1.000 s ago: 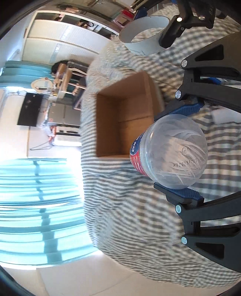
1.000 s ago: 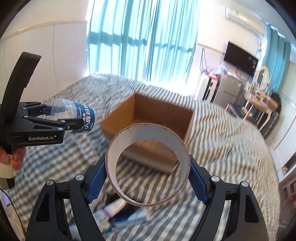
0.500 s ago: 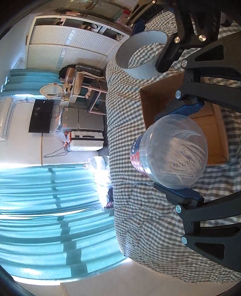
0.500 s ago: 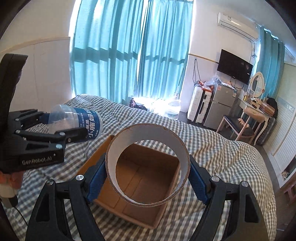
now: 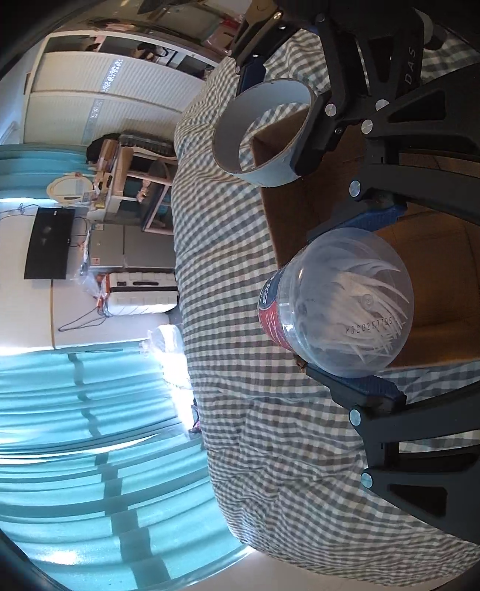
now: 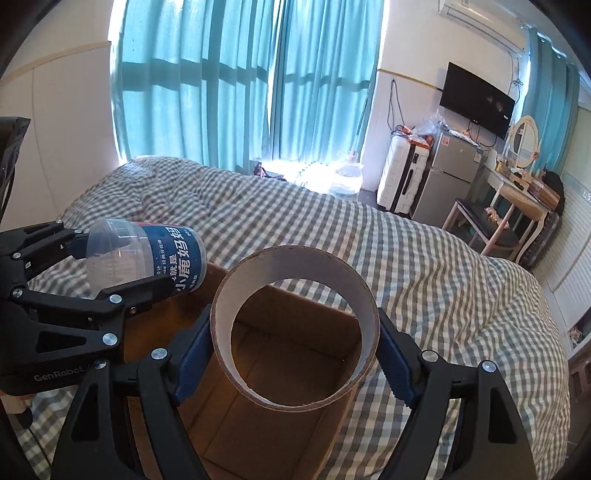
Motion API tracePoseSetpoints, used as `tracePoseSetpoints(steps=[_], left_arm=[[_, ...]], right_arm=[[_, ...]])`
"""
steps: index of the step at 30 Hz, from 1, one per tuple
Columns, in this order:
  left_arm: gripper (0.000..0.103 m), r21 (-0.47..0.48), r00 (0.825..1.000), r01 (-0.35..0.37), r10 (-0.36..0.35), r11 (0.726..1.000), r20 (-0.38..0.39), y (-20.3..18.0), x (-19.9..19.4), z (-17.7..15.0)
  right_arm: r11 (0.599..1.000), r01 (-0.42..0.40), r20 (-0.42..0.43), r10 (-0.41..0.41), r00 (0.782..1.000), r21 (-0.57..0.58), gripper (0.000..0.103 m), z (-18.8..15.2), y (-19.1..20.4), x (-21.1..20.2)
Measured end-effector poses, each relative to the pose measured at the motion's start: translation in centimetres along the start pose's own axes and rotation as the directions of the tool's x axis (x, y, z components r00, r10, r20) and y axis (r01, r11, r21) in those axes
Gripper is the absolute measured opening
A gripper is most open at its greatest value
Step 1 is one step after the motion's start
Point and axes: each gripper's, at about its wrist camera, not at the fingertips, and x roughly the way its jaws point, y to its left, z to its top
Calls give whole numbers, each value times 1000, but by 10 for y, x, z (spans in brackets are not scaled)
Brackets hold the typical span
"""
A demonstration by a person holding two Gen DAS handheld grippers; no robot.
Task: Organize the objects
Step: 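Carry bottle and tape roll into the box and open both tools, then withdraw both tools from the box back toward the remaining items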
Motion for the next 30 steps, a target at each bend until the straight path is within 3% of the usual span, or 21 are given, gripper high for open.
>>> tracePoseSetpoints(steps=[6,12,14,16,21,26,30], left_arm=[[65,41,1000,-27,26,999,12,-6,8,-4],[66,34,999,-4,3,999,43,-1,-2,-3],[71,26,998,-8,6,1000,63,1,-11,-2],[84,12,996,-24,23,1000,88,6,-23,0],[92,-9,994,-22,23,1000,110,8,-59,4],[94,34,988,-89,84,995,131,-3,-105,3],[97,35,986,-98,92,995,140,-8,-139,-2]], right_arm=[[1000,-3,-20,3,1000,-7,80,-7,-1,13],[1000,-19,12,19,1000,5,81,-8,2,5],[1000,-6,36,5,999,29,90,-10,-1,-4],[999,-13,59,10,998,48,95,-10,-4,-13],[997,-8,95,1,996,75,97,-4,-7,-54],[998,16,148,-24,989,55,97,1,1,-112],[999,28,196,-35,980,40,97,-2,8,-160]])
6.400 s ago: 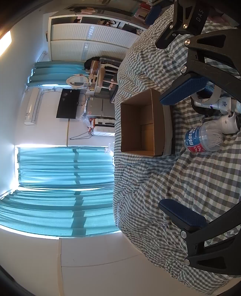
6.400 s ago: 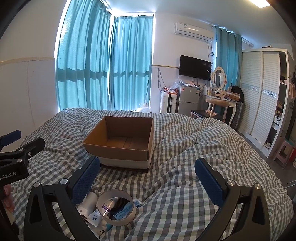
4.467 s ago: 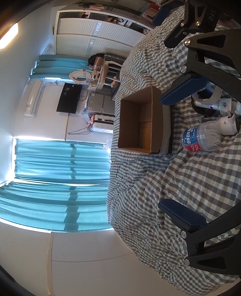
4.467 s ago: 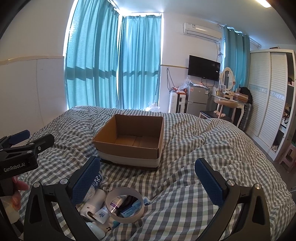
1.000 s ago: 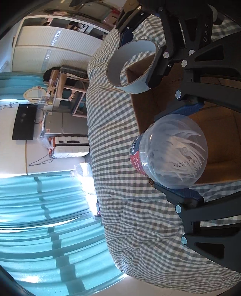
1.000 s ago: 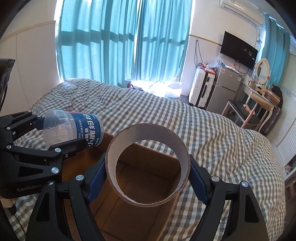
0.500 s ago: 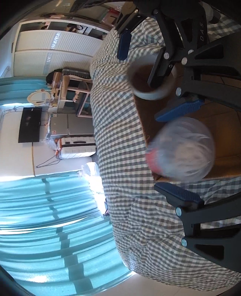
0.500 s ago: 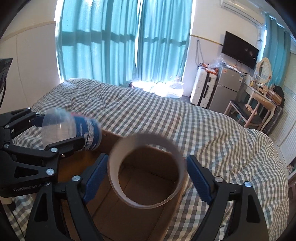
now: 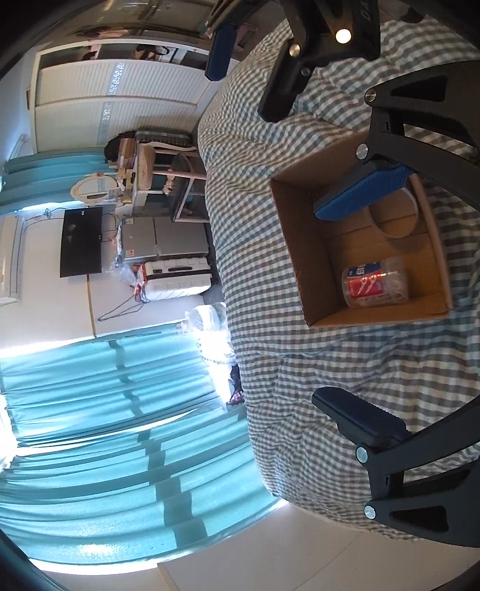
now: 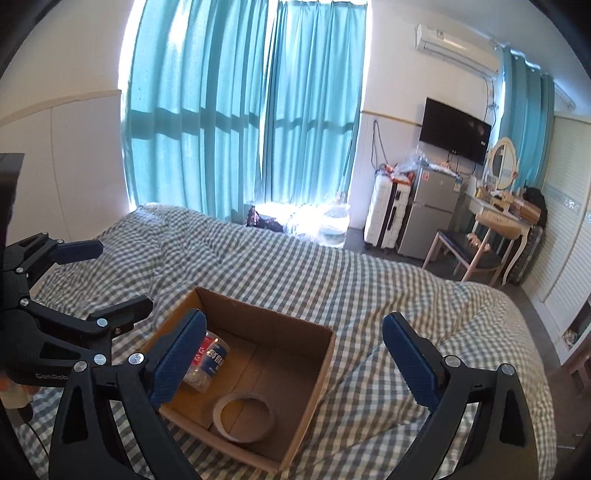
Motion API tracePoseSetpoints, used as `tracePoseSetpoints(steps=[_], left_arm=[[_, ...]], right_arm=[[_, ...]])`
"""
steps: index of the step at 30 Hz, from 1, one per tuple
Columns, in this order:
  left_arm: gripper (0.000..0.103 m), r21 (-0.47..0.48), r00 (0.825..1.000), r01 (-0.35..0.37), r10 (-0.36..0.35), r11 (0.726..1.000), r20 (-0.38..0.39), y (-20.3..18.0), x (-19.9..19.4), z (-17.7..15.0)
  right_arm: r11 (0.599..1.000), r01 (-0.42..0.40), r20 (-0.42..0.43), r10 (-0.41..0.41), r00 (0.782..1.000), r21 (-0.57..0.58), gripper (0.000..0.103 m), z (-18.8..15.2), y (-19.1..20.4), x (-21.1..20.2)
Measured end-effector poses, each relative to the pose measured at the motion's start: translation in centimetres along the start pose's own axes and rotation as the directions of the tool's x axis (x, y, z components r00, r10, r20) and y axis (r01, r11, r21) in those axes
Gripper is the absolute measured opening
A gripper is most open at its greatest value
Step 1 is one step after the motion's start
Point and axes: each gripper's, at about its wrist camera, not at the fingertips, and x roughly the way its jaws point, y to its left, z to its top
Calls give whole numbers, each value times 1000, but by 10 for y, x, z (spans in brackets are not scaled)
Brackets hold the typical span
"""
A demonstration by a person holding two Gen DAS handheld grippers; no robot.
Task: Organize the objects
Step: 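Withdraw both tools from the box back toward the remaining items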
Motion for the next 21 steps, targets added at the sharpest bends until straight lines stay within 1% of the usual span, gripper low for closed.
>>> tracePoseSetpoints(steps=[4,8,10,13,17,19,21], left_arm=[[99,-17,1000,17,-17,1000,12,1,-35,-8],[100,-33,1000,1,-1,999,0,4,-61,-27],[101,-48,1000,-5,4,999,-15,5,-69,-40],[101,-65,997,-53,49,997,-59,7,-73,-70],[101,-65,985,-101,91,993,-146,1,-64,-115],[101,-77,979,-93,77,993,-188,-3,-60,-139],[101,-96,972,-67,44,993,-229,-9,-54,-161]], right_arm=[[999,15,22,-15,1000,-38,97,-6,6,-43],[997,47,4,-47,999,-69,97,-27,9,-77],[997,45,-20,-46,999,-67,97,-38,10,-87],[998,23,-67,-27,997,-53,97,-65,13,-96],[999,-39,-143,34,989,-37,97,-111,26,-97],[998,-50,-176,43,983,-37,97,-131,35,-93],[997,-75,-215,69,974,-20,97,-154,42,-86]])
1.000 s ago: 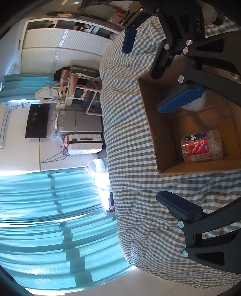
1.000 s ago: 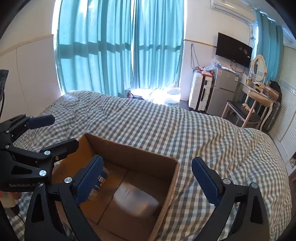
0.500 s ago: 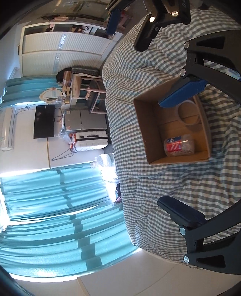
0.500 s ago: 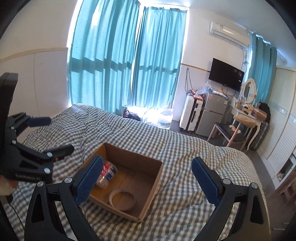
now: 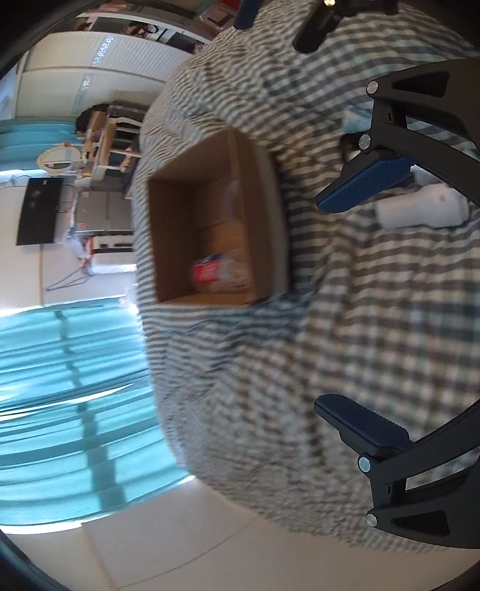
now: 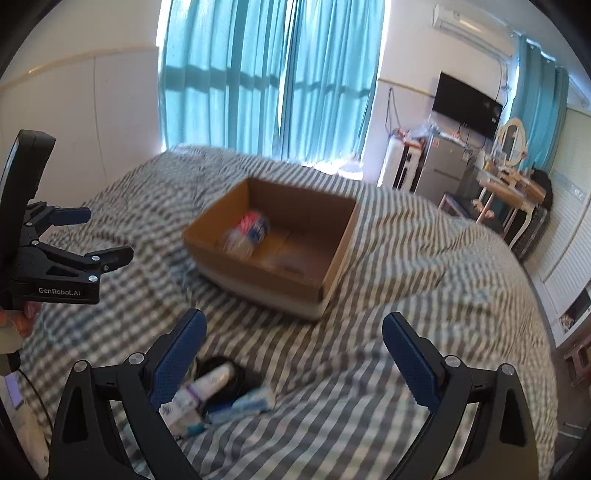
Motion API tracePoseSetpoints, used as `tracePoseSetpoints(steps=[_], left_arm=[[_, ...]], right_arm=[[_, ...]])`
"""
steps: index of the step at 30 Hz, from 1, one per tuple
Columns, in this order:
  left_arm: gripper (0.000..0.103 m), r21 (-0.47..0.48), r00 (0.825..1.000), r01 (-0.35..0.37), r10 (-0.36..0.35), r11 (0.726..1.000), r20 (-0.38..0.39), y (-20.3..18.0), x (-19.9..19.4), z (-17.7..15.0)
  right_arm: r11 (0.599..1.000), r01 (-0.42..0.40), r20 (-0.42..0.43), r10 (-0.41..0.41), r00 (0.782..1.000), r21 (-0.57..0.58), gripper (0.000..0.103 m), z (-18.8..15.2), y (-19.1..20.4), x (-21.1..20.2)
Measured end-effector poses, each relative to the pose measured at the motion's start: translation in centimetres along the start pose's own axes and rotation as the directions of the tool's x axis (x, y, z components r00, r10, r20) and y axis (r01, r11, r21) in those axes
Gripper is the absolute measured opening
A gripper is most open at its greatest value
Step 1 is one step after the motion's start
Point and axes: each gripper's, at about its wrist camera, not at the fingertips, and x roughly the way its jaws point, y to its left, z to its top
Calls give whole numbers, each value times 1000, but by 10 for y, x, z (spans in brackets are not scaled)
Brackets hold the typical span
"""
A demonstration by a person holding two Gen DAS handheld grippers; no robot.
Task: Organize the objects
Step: 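Withdraw both tools from the box back toward the remaining items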
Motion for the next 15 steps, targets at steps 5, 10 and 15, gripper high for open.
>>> tracePoseSetpoints(steps=[5,10,15], left_arm=[[101,-3,999,-7,7,1000,-44,-16,22,-34],[101,-33,991,48,-52,998,-126,-22,42,-54],[100,22,984,75,-71,997,-161,-36,50,-68]], right_arm=[[999,-35,-81,36,996,16,97,-29,6,33],[999,-54,-105,54,993,-1,97,-43,6,45],[996,-84,-160,81,984,-7,97,-54,6,56]])
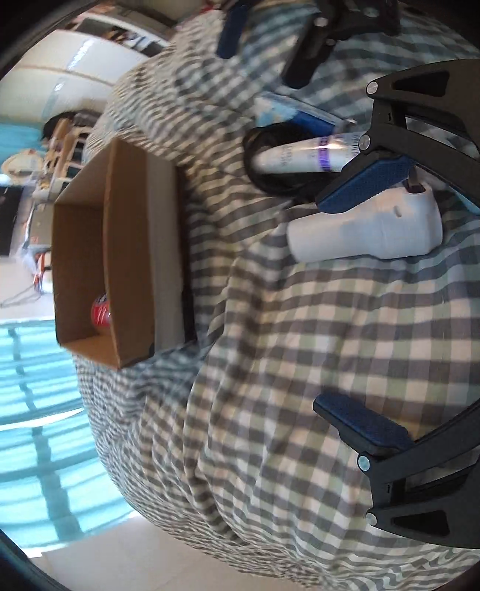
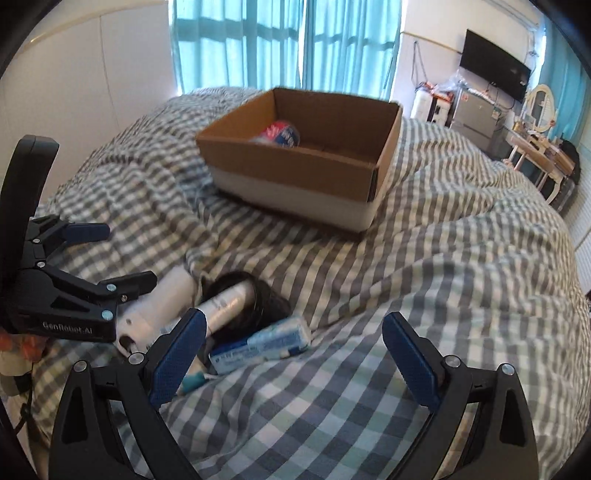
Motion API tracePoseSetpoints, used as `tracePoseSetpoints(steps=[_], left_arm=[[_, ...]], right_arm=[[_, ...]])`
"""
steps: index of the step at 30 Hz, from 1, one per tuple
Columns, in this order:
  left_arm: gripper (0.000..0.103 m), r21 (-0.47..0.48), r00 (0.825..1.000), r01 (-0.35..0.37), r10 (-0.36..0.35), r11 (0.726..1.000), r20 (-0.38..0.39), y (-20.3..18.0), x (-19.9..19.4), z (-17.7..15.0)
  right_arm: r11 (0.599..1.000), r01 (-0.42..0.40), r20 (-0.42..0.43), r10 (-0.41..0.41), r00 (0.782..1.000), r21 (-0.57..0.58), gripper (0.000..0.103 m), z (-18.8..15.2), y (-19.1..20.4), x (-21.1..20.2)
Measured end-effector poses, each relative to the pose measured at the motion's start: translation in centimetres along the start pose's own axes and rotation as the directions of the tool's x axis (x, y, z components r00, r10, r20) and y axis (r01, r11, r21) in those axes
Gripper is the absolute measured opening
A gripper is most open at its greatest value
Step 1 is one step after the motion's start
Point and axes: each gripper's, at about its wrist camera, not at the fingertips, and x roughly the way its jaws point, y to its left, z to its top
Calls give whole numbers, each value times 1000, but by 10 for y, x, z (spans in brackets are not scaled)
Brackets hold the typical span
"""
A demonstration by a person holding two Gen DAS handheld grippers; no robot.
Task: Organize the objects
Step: 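Withdraw both tools from the box back toward the remaining items, then grasp the white hair dryer with the left tool while the right tool grasps the blue tissue pack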
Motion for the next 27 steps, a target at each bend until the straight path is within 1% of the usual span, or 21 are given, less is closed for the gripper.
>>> tracePoseSetpoints(steps=[2,4,7,9,11,12,13,15,16,18,20,21,23,24,27], left_arm=[[98,16,1000,16,-16,1000,-12,-3,2,-2],[82,10,999,31,-31,999,-31,-4,6,-4],[74,12,995,85,-84,996,-52,-9,9,-6],[71,31,994,94,-92,995,-59,-14,11,-6],[69,46,992,106,-102,993,-78,-18,13,-7],[66,48,991,111,-107,993,-83,-20,14,-8],[63,49,989,123,-118,991,-88,-21,14,-8],[61,48,981,161,-155,986,-117,-24,18,-9],[60,55,977,170,-162,984,-137,-26,22,-10],[60,78,976,162,-148,984,-158,-31,28,-11],[60,82,975,164,-149,983,-168,-33,32,-12],[57,78,973,167,-151,983,-174,-33,34,-11],[49,67,969,181,-166,981,-182,-32,36,-12],[45,65,968,186,-172,980,-182,-32,36,-13],[45,69,969,188,-174,980,-174,-34,33,-16]], right_arm=[[1000,-22,-19,22,1000,3,97,1,-2,2],[999,-32,-50,32,998,-7,97,3,-3,7],[996,-56,-118,47,992,-73,97,7,1,16],[988,-70,-148,50,988,-137,97,9,6,19],[973,-67,-173,29,985,-222,97,9,14,23],[966,-75,-184,29,982,-246,97,8,17,25],[960,-104,-205,50,978,-261,97,7,20,29],[950,-130,-232,63,971,-284,97,3,26,37],[946,-128,-242,56,969,-297,97,1,29,41],[942,-136,-260,55,964,-305,96,-1,31,48],[944,-138,-276,52,960,-300,95,-2,31,56],[945,-133,-280,46,959,-300,93,-2,31,58],[946,-121,-287,31,957,-300,87,-3,31,61],[946,-120,-288,30,957,-301,87,-3,32,61],[943,-113,-283,20,959,-314,79,-5,34,59]])
